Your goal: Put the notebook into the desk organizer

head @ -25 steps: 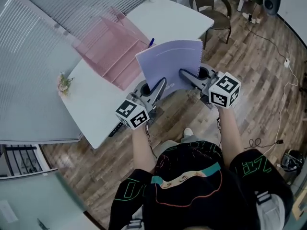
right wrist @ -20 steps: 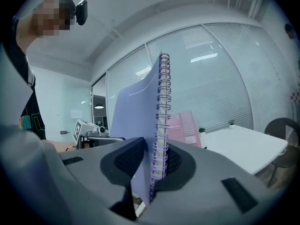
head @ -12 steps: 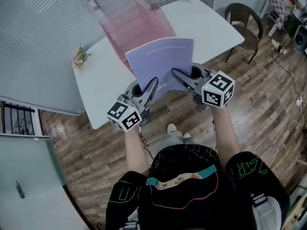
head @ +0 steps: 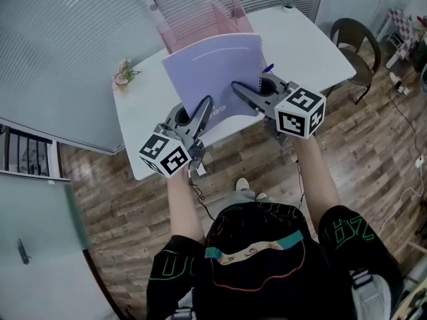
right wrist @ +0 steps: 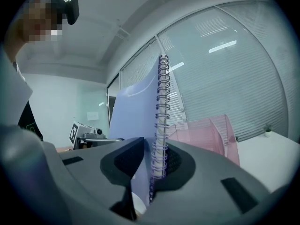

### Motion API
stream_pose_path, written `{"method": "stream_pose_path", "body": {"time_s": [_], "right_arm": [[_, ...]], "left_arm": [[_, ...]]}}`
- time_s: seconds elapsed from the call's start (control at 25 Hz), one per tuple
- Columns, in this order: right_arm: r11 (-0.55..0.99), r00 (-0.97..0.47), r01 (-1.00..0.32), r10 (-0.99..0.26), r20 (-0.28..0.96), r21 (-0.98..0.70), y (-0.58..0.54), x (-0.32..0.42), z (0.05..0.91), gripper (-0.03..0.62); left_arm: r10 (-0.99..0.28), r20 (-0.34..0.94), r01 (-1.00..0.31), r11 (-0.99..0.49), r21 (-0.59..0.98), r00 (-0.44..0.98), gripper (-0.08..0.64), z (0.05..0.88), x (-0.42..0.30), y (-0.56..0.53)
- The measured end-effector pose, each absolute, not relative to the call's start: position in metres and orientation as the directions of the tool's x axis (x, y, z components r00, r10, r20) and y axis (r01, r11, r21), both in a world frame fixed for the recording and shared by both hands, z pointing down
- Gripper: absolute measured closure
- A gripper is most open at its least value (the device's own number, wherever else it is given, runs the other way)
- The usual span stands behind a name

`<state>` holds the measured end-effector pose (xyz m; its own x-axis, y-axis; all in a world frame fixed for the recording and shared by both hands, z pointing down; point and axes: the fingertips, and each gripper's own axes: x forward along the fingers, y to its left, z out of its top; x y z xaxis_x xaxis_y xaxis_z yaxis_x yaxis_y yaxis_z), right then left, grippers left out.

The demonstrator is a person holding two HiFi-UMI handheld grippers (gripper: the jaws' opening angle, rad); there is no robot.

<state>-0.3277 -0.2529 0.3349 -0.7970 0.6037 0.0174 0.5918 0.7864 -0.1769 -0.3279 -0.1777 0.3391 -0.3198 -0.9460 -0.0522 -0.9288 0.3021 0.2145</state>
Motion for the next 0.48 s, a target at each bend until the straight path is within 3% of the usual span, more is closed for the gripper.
{"method": "stream_pose_path", "body": {"time_s": [0.48], "right_arm": [[0.774,-0.781,0.613,0.624,0.023,-0.159,-0.261,-0.386,0.296,0.525]], "left_arm": [[-0.890,-0.032,-0.889,0.451,0.083,-0.455,0.513,0.302,-0.387,-0.185]]}}
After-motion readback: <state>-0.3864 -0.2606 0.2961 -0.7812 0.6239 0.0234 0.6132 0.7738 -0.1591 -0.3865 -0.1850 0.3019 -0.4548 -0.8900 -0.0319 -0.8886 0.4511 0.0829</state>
